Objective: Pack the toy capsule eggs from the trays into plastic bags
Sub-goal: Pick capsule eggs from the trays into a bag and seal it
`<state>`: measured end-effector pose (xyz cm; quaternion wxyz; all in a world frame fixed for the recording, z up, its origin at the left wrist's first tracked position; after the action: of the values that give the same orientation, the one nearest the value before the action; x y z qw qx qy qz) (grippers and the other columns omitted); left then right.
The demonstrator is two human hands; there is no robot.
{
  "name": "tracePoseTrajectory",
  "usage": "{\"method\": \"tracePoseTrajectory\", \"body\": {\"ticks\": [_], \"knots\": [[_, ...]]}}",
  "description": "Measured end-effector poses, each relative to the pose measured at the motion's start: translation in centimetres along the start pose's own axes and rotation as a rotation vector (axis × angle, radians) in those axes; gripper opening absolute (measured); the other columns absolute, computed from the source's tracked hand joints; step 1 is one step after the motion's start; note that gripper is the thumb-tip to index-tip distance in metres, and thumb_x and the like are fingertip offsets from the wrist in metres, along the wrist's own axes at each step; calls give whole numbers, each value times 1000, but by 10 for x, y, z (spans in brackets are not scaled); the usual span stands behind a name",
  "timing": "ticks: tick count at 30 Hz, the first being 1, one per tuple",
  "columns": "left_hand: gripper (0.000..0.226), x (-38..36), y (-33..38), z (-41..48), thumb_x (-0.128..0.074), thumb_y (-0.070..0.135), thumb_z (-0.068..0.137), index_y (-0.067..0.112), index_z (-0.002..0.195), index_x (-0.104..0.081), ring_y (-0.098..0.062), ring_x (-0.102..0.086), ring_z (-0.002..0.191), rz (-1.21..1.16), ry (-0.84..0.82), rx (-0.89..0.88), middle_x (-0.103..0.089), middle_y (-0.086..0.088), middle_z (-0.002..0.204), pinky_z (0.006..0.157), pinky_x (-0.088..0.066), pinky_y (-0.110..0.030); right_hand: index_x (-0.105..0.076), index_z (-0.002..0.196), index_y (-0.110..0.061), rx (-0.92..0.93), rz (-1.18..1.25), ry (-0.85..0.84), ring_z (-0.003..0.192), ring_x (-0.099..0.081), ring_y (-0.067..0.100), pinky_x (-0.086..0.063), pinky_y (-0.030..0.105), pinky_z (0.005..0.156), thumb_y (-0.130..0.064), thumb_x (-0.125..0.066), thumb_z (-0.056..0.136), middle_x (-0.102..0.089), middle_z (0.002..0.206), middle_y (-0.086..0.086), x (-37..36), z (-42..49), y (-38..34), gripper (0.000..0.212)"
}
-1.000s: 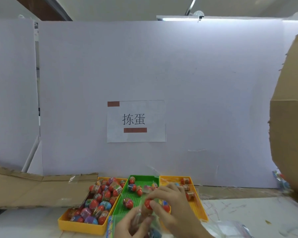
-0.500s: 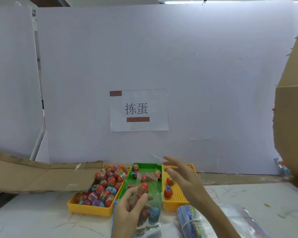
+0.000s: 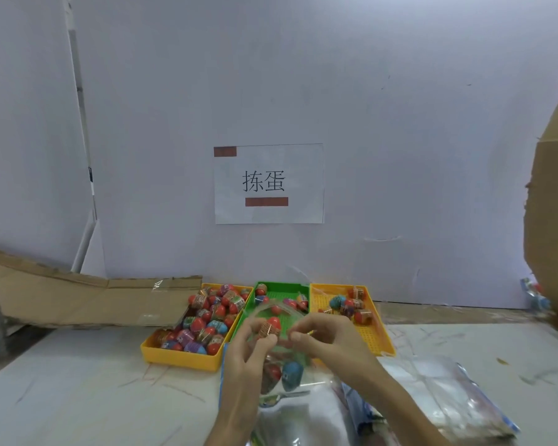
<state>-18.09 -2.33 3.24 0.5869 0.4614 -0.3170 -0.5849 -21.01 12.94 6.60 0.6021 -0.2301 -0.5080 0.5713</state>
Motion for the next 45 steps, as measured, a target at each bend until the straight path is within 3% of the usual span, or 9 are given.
{"method": "tracePoseTrajectory", "body": {"ticks": [5, 10, 17, 23, 28, 36, 40, 43, 45], "knots": [[32, 2, 1, 2, -69, 42, 84, 14, 99, -71, -29, -76, 81, 7, 32, -11, -77, -10, 87, 71, -61, -29, -76, 85, -25, 13, 8, 77, 78, -72, 13, -56, 23, 67, -13, -66, 97, -75, 83, -2, -4, -4, 0, 20], [21, 3, -2, 4, -66, 32, 88, 23, 105, -73, -20, -76, 85, 12, 54, 23, -78, -1, 91, 68, -61, -28, -70, 101, -36, -3, 82, 51, 87, -73, 14, -61, 30, 75, -40, -74, 88, -72, 96, -9, -10, -11, 1, 15], [27, -4, 2, 0, -65, 14, 95, 41, 96, -73, -14, -75, 81, 0, -25, 41, -77, 3, 92, 63, -54, -15, -70, 82, -19, 51, 14, 128, 72, -72, 20, -62, 43, 69, -12, -72, 93, -70, 80, -1, -7, -15, -5, 13], [14, -3, 2, 1, -64, 30, 74, 30, 86, -71, -17, -73, 75, -41, -33, 41, -71, 0, 80, 64, -58, -24, -63, 87, -15, 28, 82, 92, 80, -72, 19, -60, 33, 70, -11, -70, 93, -69, 86, 2, -15, -18, -4, 10], [25, 1, 0, 0, -64, 17, 99, 25, 75, -66, -22, -63, 65, 67, 7, -23, -65, -11, 71, 61, -54, -25, -58, 88, -7, 30, 133, 116, 81, -73, 17, -56, 27, 69, -4, -61, 97, -69, 85, 11, -17, -20, -1, 10], [26, -6, 0, 0, -69, 56, 87, 32, 94, -76, -19, -75, 90, 19, -64, 93, -77, -4, 97, 69, -58, -24, -54, 89, -4, 24, 292, 254, 77, -75, 27, -58, 31, 60, -1, -61, 97, -74, 81, 11, -5, -18, 4, 12], [37, -15, -5, -3, -79, 46, 77, 20, 104, -75, -17, -76, 90, 20, -190, 150, -79, -2, 95, 73, -57, -21, -58, 84, -12, 30, 282, 301, 75, -73, 29, -60, 36, 60, 0, -64, 95, -69, 77, 9, 2, -20, 2, 17], [10, -9, -8, 0, -81, 26, 80, 27, 89, -77, -19, -76, 82, 65, -121, 133, -77, -7, 88, 73, -60, -28, -61, 79, -22, 36, 170, 306, 79, -69, 28, -61, 48, 72, -3, -68, 92, -67, 80, 7, 0, -19, 1, 24], [16, -4, -10, 4, -77, 11, 85, 28, 85, -75, -24, -73, 76, 109, -80, 107, -74, -16, 82, 74, -60, -36, -61, 80, -27, 38, 124, 287, 81, -66, 21, -59, 42, 75, -8, -71, 91, -67, 82, 3, -2, -19, 1, 24]]}}
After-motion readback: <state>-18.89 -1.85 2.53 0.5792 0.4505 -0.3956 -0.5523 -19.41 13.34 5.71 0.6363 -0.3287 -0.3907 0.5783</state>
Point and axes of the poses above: each hand's wrist, its own z-axis towards the middle knuckle, its own x-axis out of the back of the hand, y = z × x, the point moved 6 cm from there along z, towards the middle knuckle
